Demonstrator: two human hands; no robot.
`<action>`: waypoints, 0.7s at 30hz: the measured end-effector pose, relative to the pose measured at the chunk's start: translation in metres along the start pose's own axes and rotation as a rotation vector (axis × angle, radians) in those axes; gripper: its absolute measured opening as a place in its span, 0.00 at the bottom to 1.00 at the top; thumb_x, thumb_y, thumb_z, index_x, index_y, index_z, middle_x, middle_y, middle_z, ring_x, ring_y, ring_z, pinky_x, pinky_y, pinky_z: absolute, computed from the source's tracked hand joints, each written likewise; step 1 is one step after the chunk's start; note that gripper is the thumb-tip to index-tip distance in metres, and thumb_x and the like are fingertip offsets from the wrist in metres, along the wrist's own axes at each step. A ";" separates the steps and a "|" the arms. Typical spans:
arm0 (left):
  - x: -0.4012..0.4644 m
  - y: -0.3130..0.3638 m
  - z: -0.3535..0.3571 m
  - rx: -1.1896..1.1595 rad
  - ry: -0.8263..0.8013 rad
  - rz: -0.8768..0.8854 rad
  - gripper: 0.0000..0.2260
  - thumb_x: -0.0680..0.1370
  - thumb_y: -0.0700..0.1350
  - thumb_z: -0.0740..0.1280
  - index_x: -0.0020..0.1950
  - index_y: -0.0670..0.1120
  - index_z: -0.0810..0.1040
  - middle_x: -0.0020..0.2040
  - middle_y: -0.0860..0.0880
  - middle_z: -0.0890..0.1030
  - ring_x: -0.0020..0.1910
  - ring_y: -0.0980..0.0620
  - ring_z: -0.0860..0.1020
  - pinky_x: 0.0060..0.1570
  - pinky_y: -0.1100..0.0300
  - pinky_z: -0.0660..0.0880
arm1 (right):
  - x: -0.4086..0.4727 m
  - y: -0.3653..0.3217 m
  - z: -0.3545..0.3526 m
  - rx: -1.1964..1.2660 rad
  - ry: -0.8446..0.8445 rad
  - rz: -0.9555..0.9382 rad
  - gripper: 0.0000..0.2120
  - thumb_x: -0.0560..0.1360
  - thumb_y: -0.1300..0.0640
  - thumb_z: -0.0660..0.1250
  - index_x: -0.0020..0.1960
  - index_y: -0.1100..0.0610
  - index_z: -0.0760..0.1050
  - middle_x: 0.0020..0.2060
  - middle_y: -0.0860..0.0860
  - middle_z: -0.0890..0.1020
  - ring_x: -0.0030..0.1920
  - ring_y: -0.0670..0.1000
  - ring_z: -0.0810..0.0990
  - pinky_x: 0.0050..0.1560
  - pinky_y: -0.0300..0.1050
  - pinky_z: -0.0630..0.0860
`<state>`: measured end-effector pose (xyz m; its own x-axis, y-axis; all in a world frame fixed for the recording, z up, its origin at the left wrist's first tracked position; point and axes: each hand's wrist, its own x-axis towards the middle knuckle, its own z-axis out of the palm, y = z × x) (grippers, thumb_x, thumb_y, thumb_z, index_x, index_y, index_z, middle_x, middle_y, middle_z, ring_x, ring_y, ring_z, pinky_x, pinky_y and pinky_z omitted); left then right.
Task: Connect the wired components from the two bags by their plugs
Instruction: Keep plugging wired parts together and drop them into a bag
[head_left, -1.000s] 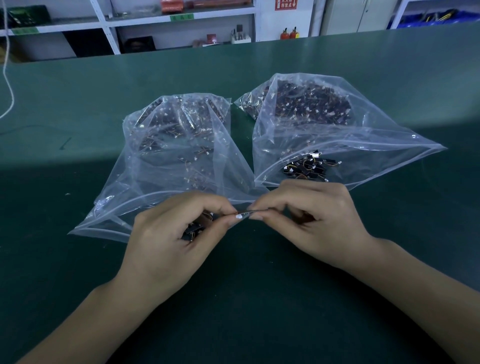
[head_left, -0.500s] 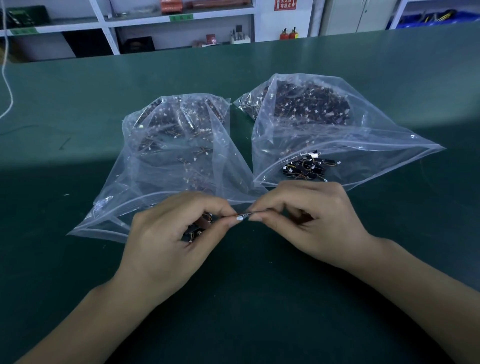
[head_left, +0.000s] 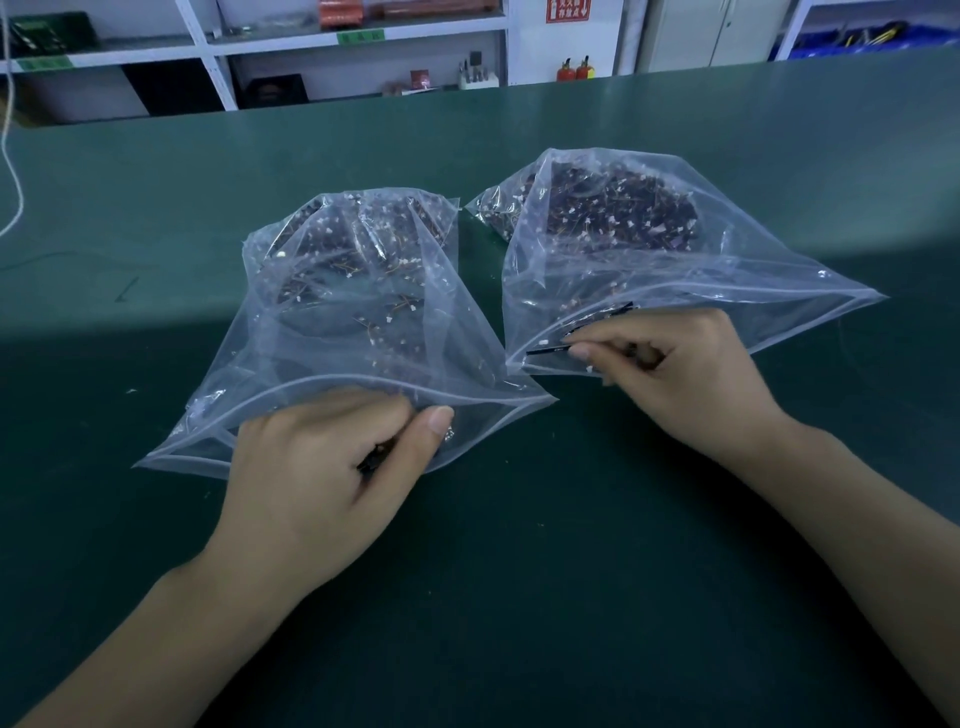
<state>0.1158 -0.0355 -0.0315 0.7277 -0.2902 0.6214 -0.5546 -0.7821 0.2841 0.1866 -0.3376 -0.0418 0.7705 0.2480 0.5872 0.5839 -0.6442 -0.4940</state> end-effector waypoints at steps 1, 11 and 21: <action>0.000 -0.001 0.001 0.012 -0.018 0.002 0.25 0.88 0.53 0.62 0.34 0.43 0.75 0.31 0.52 0.74 0.32 0.46 0.75 0.34 0.46 0.73 | 0.000 0.003 0.000 -0.032 0.009 0.045 0.05 0.80 0.53 0.75 0.54 0.48 0.89 0.34 0.33 0.81 0.34 0.41 0.80 0.40 0.51 0.82; 0.004 -0.008 0.000 0.153 -0.202 -0.061 0.06 0.83 0.53 0.70 0.52 0.55 0.86 0.49 0.60 0.86 0.54 0.52 0.83 0.56 0.48 0.78 | 0.003 0.006 -0.006 -0.252 0.038 0.276 0.08 0.81 0.52 0.73 0.44 0.41 0.81 0.28 0.44 0.76 0.32 0.46 0.75 0.40 0.48 0.75; 0.005 -0.009 -0.003 0.151 -0.281 -0.114 0.16 0.77 0.67 0.67 0.50 0.58 0.88 0.48 0.62 0.85 0.51 0.54 0.81 0.52 0.56 0.72 | 0.000 -0.001 0.001 -0.194 0.113 0.179 0.05 0.81 0.54 0.72 0.49 0.46 0.85 0.26 0.47 0.74 0.30 0.51 0.75 0.35 0.45 0.72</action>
<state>0.1230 -0.0276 -0.0287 0.8761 -0.3203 0.3603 -0.4123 -0.8852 0.2156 0.1857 -0.3357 -0.0422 0.8171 0.0421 0.5750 0.3725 -0.7997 -0.4708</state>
